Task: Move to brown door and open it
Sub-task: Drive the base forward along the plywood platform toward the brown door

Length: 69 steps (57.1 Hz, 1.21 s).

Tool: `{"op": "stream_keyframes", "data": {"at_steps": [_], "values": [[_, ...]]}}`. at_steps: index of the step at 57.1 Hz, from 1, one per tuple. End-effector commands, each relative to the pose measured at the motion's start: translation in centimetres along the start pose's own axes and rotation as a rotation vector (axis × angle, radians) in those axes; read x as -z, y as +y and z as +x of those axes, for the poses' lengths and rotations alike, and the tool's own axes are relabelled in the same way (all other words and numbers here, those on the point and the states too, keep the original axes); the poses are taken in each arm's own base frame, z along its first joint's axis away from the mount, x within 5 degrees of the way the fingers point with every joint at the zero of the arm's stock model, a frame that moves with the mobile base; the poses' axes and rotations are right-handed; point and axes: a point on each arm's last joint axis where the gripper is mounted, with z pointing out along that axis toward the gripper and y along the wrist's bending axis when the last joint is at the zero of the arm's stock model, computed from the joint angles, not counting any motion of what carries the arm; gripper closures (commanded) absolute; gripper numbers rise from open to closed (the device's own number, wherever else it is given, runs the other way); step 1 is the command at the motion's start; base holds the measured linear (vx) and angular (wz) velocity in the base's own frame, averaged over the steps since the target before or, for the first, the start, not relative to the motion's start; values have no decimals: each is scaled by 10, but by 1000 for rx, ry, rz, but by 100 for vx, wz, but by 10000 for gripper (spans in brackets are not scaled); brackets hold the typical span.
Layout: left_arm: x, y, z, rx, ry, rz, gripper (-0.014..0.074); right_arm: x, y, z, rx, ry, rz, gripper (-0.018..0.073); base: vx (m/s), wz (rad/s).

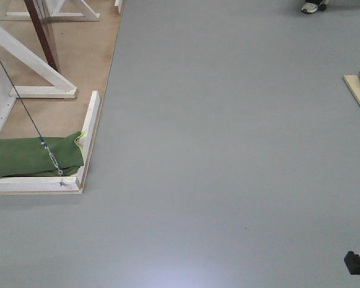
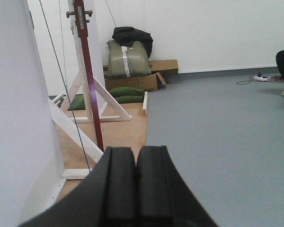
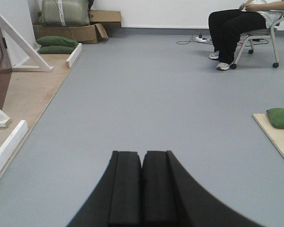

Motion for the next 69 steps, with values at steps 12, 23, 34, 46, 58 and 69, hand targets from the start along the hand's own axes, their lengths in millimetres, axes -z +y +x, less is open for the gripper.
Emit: {"op": "stream_keyframes", "data": {"at_steps": [12,23,34,46,58,69], "values": [[2,0,-13,10,-107,2,600,1,-1,-6,11,-91,8,559,3,-1],[2,0,-13,10,-107,2,600,1,-1,-6,11,-91,8,559,5,-1],[2,0,-13,10,-107,2,600,1,-1,-6,11,-91,8,559,7,1],[2,0,-13,10,-107,2,600,1,-1,-6,11,-91,8,559,11,4],[2,0,-13,10,-107,2,600,1,-1,-6,11,-91,8,559,14,4],[2,0,-13,10,-107,2,600,1,-1,-6,11,-92,8,559,13,-1]]}}
